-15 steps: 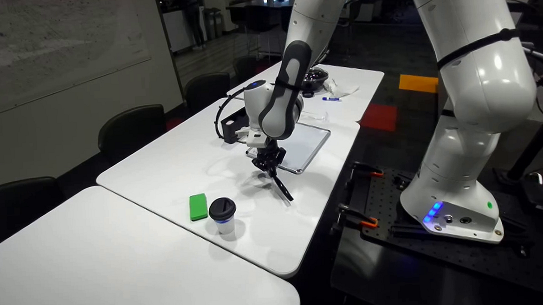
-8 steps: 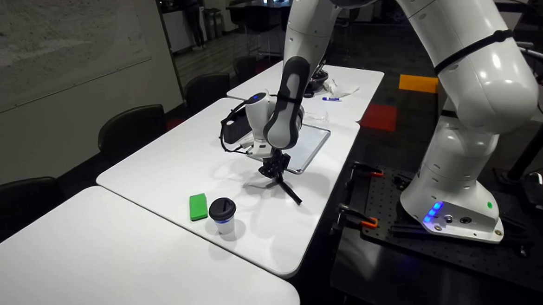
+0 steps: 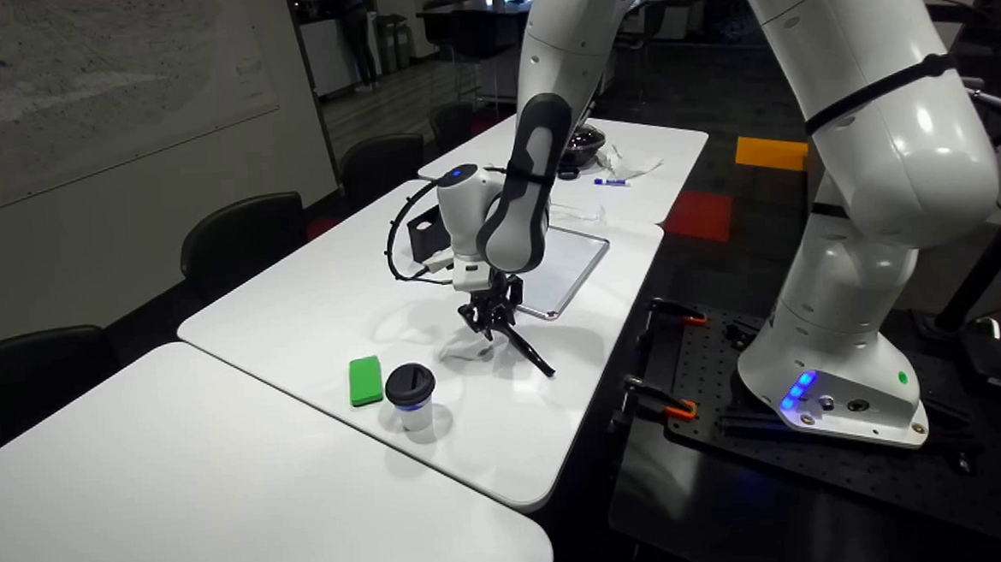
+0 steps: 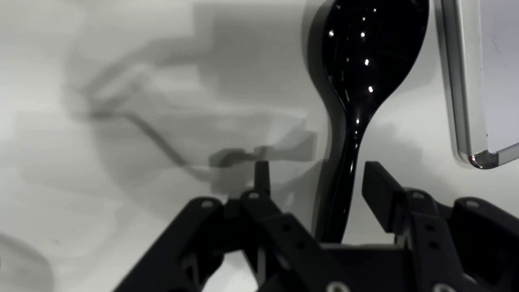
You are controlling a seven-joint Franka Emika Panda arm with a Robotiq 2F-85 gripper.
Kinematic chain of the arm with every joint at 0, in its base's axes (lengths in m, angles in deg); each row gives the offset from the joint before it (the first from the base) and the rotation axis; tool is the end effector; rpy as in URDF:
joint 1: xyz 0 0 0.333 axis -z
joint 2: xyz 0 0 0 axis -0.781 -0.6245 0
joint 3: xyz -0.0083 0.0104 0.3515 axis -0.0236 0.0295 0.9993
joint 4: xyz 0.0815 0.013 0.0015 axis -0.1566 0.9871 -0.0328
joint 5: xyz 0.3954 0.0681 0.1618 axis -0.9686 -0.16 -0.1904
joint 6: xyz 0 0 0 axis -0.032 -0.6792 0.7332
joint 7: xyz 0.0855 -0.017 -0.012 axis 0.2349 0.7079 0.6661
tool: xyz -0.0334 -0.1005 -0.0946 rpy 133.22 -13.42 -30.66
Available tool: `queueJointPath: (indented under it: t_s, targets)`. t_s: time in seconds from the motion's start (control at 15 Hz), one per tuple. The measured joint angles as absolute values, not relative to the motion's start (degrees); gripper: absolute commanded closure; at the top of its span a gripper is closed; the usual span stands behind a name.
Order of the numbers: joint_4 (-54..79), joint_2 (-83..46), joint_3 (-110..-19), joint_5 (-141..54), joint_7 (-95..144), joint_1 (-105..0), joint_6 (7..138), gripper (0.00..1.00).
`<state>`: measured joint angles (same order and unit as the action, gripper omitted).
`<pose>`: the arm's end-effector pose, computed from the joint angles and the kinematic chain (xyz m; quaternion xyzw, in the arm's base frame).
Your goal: Move the black spoon forward
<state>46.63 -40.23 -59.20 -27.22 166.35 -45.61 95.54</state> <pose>0.5404 -0.0324 0.0189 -0.2489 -0.9655 0.0642 0.0417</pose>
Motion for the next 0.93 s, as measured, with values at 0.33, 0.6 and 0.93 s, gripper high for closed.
queueJointPath:
  t_s: [0.33, 0.6, 0.93]
  targets:
    - [53.1, -26.5, -60.5, -26.0, 159.1, -49.4, 94.4, 0.0]
    - [56.8, -14.6, -61.2, -22.6, 153.3, -50.9, 89.5, 0.0]
    - [58.6, -5.1, -61.2, -21.9, 152.0, -51.0, 83.3, 0.0]
